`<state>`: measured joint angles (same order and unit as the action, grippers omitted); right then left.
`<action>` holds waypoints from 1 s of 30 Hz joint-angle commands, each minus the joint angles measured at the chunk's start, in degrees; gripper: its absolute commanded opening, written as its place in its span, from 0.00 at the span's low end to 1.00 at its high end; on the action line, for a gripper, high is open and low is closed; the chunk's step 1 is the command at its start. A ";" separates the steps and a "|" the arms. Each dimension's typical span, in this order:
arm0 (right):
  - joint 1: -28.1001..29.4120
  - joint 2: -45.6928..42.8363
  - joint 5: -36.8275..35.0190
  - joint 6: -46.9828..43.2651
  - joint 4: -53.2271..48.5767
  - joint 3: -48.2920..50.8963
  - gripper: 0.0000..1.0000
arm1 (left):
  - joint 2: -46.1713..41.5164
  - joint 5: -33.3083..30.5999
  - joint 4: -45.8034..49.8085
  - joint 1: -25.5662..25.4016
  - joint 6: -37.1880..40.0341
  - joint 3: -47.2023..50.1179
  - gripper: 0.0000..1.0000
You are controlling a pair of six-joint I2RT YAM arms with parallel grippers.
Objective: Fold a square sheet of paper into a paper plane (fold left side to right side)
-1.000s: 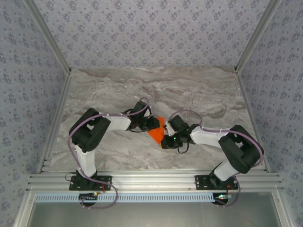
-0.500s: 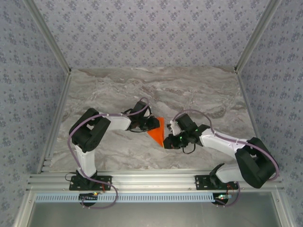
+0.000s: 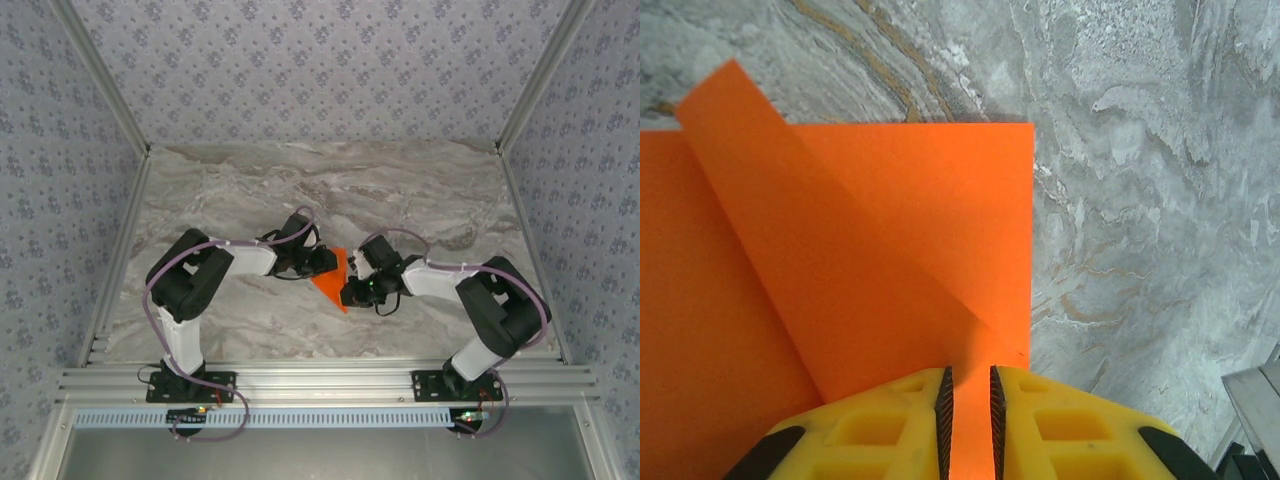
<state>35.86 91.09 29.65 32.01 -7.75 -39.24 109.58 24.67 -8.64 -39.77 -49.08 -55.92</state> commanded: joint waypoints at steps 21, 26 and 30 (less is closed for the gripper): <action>-0.23 3.57 -8.73 -2.67 -6.38 3.52 0.00 | -11.13 2.32 -8.22 -3.36 0.74 10.70 0.12; -0.18 3.83 -8.89 -2.96 -7.00 3.39 0.00 | -8.70 3.60 -11.05 -5.02 0.02 10.33 0.11; -0.20 3.91 -9.13 -2.93 -7.10 3.47 0.00 | -6.74 3.44 -11.19 -5.44 0.34 9.70 0.10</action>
<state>35.64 91.66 29.23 30.37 -6.81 -38.35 101.16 27.07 -17.50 -44.95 -48.69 -45.25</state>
